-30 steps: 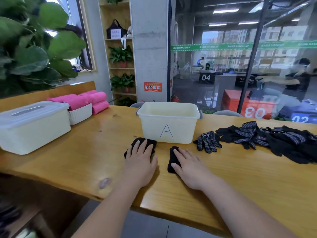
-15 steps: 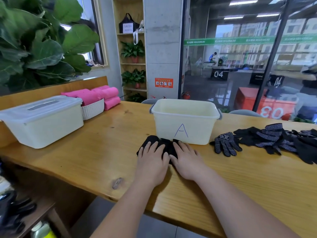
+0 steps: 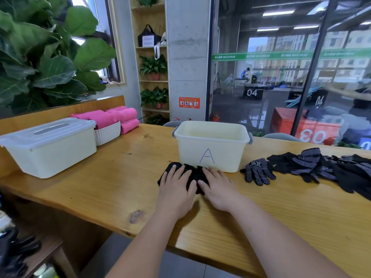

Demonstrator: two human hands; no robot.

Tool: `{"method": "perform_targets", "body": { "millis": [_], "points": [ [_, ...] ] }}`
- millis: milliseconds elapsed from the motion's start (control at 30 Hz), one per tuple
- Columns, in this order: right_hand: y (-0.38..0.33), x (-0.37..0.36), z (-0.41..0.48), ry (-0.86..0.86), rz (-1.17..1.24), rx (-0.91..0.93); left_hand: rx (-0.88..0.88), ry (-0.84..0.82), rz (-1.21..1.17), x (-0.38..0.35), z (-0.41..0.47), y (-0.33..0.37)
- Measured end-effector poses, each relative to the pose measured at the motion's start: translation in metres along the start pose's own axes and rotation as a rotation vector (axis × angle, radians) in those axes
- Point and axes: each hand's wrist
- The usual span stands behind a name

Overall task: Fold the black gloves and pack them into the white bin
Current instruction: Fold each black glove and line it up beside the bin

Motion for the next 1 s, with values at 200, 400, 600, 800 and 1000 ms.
{"method": "perform_targets", "body": {
  "millis": [200,400,600,800,1000],
  "points": [
    [0.018,0.016,-0.032,0.004,-0.06,-0.012,-0.094,0.093,0.212,-0.001,-0.005,0.006],
    [0.052,0.037,-0.072,-0.008,-0.04,-0.075,-0.157,0.09,0.314,-0.003,-0.004,0.016],
    [0.092,0.053,-0.11,-0.003,-0.049,-0.162,-0.275,0.037,0.296,-0.01,-0.003,0.056],
    [0.13,0.062,-0.14,0.018,-0.056,-0.237,-0.376,-0.038,0.238,-0.028,-0.014,0.114],
    [0.166,0.066,-0.162,0.036,-0.115,-0.275,-0.39,-0.2,0.179,-0.047,-0.017,0.169]
  ]
}}
Point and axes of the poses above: each hand's wrist, its own z-axis towards the middle knuckle, its own x-axis out of the back of the hand, y = z × x, and after that the axes turned 9 degrees about x, right-handed
